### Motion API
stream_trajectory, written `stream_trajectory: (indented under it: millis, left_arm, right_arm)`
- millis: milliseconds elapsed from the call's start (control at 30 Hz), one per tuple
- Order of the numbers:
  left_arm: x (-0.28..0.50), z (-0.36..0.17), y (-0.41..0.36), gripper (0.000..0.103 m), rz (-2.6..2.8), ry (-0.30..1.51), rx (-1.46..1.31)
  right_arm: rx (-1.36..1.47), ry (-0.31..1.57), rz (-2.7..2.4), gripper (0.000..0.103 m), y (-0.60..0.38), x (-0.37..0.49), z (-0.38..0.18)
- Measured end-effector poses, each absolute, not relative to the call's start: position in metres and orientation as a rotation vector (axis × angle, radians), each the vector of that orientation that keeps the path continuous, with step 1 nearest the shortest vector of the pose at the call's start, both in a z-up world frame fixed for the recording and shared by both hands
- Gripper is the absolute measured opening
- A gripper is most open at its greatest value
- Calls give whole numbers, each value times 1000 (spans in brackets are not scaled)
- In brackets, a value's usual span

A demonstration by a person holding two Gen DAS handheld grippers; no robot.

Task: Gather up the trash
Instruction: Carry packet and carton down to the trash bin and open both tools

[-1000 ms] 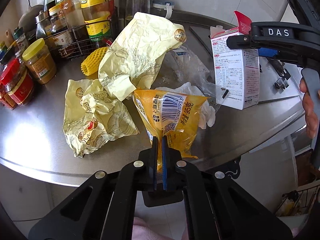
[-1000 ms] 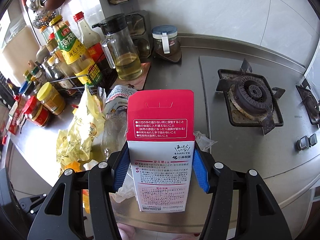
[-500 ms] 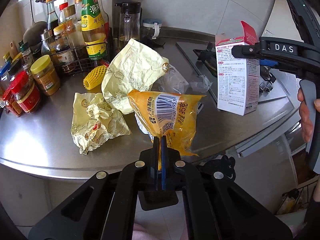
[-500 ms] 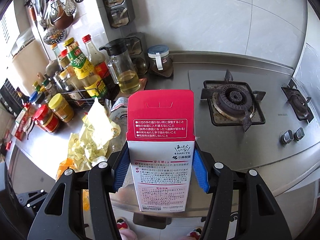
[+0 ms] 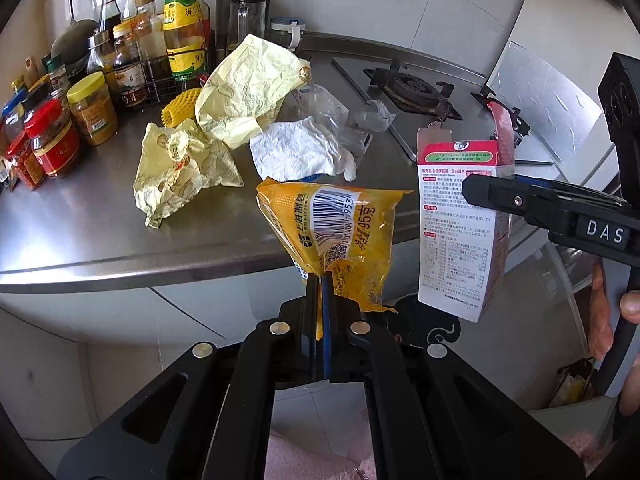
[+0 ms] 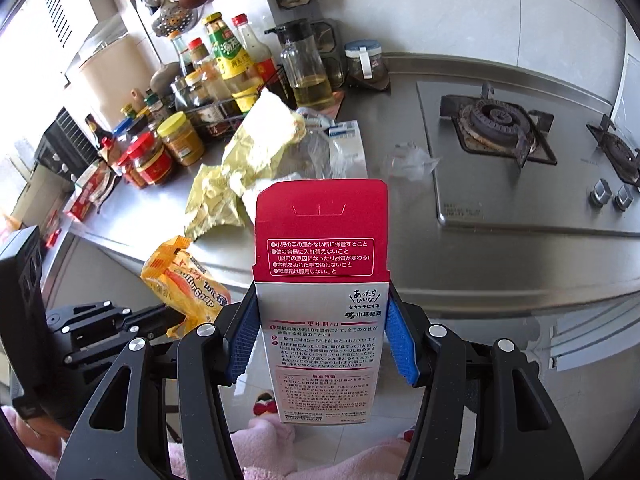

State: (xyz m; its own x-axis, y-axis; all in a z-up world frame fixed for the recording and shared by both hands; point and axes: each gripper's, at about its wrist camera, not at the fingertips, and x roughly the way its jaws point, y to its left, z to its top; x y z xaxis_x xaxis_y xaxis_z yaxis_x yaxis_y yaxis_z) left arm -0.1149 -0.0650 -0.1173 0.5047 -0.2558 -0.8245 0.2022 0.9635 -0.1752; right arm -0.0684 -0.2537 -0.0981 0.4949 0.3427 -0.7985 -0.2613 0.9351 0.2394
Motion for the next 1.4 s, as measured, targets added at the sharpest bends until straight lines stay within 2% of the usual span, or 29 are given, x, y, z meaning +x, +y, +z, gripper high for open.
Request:
stream_trajectory:
  millis: [333,800,1000,1200,1333,1400]
  left_arm:
    - [-135,-224,-63,1,-240,1158,-130]
    - [-125,-394,-60,1,-209,1332,-169]
    - [-117,-438,-60,1,-214,1370,-208]
    - [-101,-459,-54,4,-232,1398,-225]
    - [-96,-463,-54,28,-212,1395,-225]
    - [-97,-458,-54,33,-209,1387,-217]
  right_arm:
    - [138,1134,306,58,-249,-90,-210]
    - [259,1349,208,58,-235,-66,-395]
    - [295,1391,187,58,-226,-55,-439]
    - [335,1413,153,61,-223,-41,-457]
    - [370,1428,131,67,-227,-36,-461]
    - [376,1421,128,71,-225,-35,-455]
